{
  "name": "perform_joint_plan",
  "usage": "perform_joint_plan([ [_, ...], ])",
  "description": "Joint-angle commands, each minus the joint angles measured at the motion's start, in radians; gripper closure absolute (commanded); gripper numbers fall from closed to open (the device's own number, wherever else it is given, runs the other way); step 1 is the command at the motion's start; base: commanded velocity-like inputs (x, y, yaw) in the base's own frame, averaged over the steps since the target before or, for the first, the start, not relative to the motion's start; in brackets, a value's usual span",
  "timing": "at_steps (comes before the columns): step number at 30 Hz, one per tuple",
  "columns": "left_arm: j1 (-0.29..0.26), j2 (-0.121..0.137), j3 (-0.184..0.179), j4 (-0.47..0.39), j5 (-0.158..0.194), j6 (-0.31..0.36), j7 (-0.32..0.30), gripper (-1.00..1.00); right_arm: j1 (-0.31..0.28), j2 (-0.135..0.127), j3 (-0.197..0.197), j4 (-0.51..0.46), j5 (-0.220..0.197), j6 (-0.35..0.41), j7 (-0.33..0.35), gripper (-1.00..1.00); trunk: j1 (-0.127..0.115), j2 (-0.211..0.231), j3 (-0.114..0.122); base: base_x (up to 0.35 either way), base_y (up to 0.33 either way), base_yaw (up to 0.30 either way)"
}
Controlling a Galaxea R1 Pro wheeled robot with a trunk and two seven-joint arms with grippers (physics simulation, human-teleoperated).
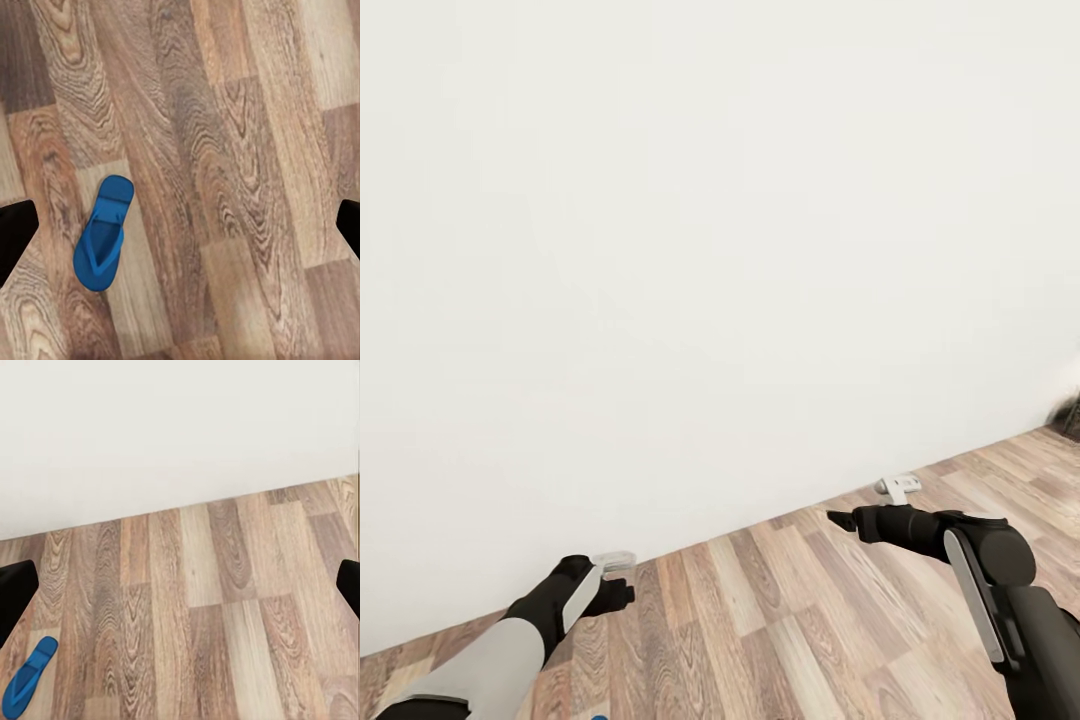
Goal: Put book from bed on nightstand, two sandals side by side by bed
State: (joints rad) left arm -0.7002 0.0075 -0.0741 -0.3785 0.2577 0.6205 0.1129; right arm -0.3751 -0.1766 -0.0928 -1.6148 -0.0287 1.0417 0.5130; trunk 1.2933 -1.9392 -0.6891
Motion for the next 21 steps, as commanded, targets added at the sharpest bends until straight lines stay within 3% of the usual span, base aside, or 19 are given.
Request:
perform_joint_plan([
  [1,0.000,0.002,-0.008,-0.002,0.011,0.001,0.008,-1.00,-0.001,0.000,-0.001,-0.001,-0.004,0.005,0.001,-1.00,0.004,-0.008,-0.004,0.000,0.000,-0.103],
  [15,0.016,0.015,-0.009,-0.002,0.006,-0.053,0.009,-1.00,-0.004,0.005,-0.002,-0.001,-0.005,0.005,0.001,-1.00,0.057,-0.106,-0.048,0.000,0.000,-0.030],
  [21,0.032,0.053,-0.007,-0.002,0.010,-0.077,0.009,-1.00,-0.002,0.009,0.001,0.002,-0.004,0.005,0.001,-1.00,0.080,-0.148,-0.067,0.000,0.000,-0.002],
])
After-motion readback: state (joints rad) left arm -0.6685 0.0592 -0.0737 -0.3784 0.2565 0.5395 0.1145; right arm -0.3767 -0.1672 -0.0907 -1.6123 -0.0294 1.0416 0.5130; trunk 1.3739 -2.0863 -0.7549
